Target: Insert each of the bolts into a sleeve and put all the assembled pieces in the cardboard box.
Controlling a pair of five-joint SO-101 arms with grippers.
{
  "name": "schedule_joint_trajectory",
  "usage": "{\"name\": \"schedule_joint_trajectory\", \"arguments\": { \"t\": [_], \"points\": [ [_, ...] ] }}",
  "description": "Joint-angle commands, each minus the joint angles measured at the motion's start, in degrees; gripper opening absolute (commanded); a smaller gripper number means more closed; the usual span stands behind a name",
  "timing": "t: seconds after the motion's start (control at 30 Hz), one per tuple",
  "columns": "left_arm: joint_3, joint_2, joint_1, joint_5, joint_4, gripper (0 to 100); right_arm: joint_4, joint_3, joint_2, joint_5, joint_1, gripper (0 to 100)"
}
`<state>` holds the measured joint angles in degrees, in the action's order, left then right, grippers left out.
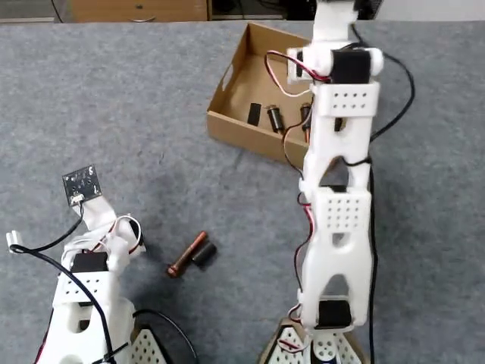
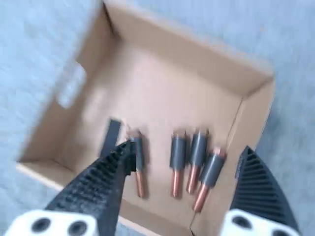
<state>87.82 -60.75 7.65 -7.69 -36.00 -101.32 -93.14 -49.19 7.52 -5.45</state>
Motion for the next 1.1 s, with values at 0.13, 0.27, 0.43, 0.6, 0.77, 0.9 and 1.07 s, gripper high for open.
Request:
{"name": "schedule_joint_trajectory", "arguments": {
  "t": [0.13, 0.27, 0.43, 0.6, 0.77, 0.9, 1.07],
  "points": [
    [-0.1, -0.5, 0.4, 0.0, 0.8, 2, -1.1, -2.0, 22.5, -0.7, -6.8, 30.8],
    [-0.1, -0.5, 0.4, 0.0, 0.8, 2, -1.1, 2.1, 32.6, -0.4, -11.4, 30.8],
    [-0.1, -0.5, 0.4, 0.0, 0.8, 2, -1.1, 16.7, 46.9, 3.5, -14.5, 30.7],
    [-0.1, -0.5, 0.4, 0.0, 0.7, 2, -1.1, 48.8, 64.8, 3.4, -18.8, 30.8],
    [-0.2, -0.5, 0.5, -0.1, 0.4, 2, 0.8, 80.9, 78.5, -9.2, -19.6, 30.8],
    [-1.1, -0.5, 4.0, 0.4, -3.2, 2, 3.0, 96.6, 85.0, -31.1, -18.2, 30.7],
    [-2.8, -0.5, 14.5, 6.1, -12.4, 2, 2.5, 103.4, 85.1, -53.5, -16.7, 30.7]
  ]
}}
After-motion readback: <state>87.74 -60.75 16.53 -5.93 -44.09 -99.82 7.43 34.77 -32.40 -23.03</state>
